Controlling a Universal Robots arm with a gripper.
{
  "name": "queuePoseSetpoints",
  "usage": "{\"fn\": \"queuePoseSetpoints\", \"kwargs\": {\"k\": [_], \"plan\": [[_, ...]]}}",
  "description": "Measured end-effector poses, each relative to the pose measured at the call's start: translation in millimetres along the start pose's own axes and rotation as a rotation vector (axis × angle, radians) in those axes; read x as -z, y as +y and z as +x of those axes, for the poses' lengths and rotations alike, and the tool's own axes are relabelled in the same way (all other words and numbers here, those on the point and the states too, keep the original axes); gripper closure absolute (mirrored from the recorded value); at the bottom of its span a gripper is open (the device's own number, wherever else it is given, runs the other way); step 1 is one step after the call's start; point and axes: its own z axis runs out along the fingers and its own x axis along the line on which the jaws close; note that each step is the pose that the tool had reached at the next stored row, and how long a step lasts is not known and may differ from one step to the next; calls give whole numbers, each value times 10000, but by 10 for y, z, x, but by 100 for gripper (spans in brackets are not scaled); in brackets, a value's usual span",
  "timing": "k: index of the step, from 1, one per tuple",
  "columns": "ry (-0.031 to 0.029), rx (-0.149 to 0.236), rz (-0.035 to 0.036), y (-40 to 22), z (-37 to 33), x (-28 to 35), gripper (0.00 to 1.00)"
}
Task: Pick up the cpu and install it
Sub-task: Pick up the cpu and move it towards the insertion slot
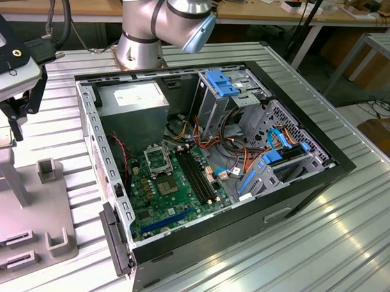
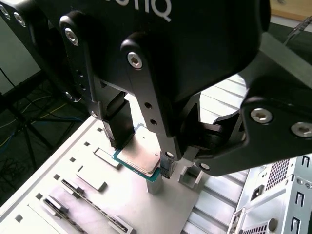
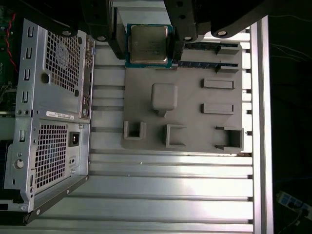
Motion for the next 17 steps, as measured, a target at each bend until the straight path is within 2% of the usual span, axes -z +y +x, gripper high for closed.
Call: {"fn": "queuePoseSetpoints", "kwargs": {"k": [17], "plan": [[0, 0, -1, -3, -136, -4, 53]]}}
